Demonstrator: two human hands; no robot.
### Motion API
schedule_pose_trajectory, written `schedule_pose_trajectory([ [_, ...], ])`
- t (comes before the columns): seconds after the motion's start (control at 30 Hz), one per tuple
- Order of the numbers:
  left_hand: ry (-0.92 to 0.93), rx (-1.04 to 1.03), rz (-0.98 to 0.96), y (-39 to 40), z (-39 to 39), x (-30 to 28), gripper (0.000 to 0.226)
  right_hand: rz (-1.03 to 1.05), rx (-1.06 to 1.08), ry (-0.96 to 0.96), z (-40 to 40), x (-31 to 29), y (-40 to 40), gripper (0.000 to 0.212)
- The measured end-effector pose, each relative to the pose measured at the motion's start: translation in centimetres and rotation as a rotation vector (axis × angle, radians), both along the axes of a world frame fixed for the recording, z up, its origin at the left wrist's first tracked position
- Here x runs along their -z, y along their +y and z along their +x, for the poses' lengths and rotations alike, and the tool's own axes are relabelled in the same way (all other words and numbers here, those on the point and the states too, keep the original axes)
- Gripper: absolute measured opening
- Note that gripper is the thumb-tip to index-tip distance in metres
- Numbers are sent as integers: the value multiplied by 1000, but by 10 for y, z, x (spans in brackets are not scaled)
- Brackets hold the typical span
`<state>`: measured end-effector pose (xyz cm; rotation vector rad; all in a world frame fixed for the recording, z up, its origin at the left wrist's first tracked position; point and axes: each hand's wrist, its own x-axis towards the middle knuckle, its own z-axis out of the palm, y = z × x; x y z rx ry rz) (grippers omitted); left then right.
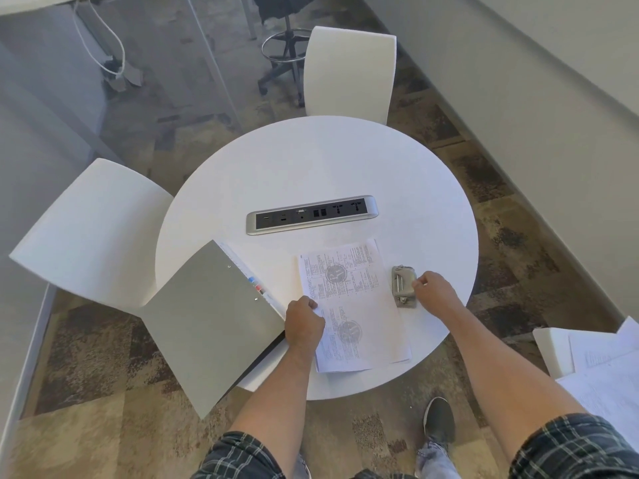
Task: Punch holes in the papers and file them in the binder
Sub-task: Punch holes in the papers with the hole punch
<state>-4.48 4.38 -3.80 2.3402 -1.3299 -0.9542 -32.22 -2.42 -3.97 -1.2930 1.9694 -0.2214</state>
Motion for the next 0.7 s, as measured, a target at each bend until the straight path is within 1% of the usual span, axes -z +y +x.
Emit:
schedule_pose_trajectory([
  [0.23, 15, -9, -32, 2, -2, 2, 36, 43, -104, -10, -20, 0, 3, 27],
  [0.3, 26, -11, -48, 1, -2, 4, 38, 31, -102, -11, -22, 0, 3, 26],
  [0.53, 112, -58, -74, -3, -4, 7, 40, -19, -85, -28, -21, 0, 3, 14],
  [0.7, 150, -151, -85, -4, -4, 10, 38, -17, -108, -41, -20, -3, 4, 13],
])
